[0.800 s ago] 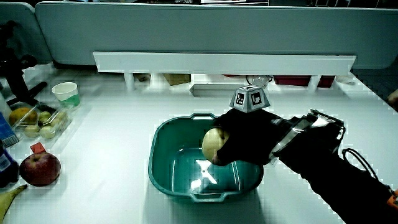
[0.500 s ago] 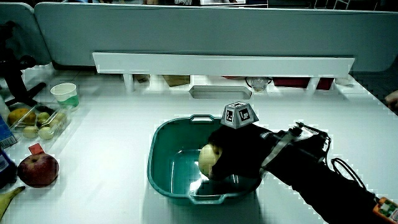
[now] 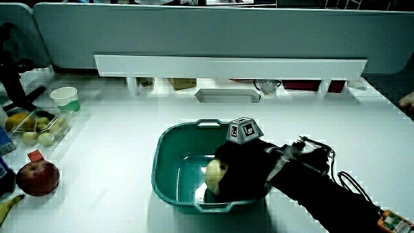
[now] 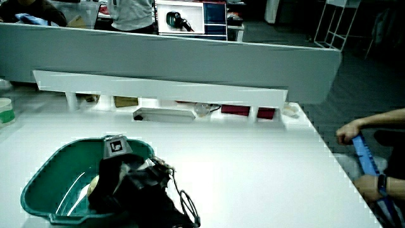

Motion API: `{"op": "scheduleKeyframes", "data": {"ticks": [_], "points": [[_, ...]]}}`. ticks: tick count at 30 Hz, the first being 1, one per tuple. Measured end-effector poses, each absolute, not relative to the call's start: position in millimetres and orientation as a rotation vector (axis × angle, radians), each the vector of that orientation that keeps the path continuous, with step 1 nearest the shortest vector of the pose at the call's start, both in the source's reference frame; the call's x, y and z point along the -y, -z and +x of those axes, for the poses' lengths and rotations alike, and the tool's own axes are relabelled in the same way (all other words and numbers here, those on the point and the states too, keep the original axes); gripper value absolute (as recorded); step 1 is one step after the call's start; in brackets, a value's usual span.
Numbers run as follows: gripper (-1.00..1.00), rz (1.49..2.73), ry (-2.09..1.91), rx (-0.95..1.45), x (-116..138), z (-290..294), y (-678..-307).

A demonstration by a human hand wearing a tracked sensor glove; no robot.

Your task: Place pear into plate

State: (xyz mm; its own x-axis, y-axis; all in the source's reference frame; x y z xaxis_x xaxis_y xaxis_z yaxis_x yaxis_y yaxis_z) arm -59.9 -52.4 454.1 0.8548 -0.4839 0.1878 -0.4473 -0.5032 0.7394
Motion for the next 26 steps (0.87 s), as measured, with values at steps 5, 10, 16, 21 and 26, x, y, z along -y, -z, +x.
{"op": "scheduleKeyframes", "data": {"ticks": [5, 10, 16, 21, 26], "points": [[-0.05, 2.105, 0.025, 0.643, 53, -59, -461], [-0.30, 2.099, -0.003, 0.636, 52, -54, -462], [-0.60, 2.100, -0.024, 0.634, 49, -51, -462], [-0.85, 2.048, -0.044, 0.631, 49, -41, -456], [-1.00, 2.135, 0.054, 0.527, 47, -19, -436]]}}
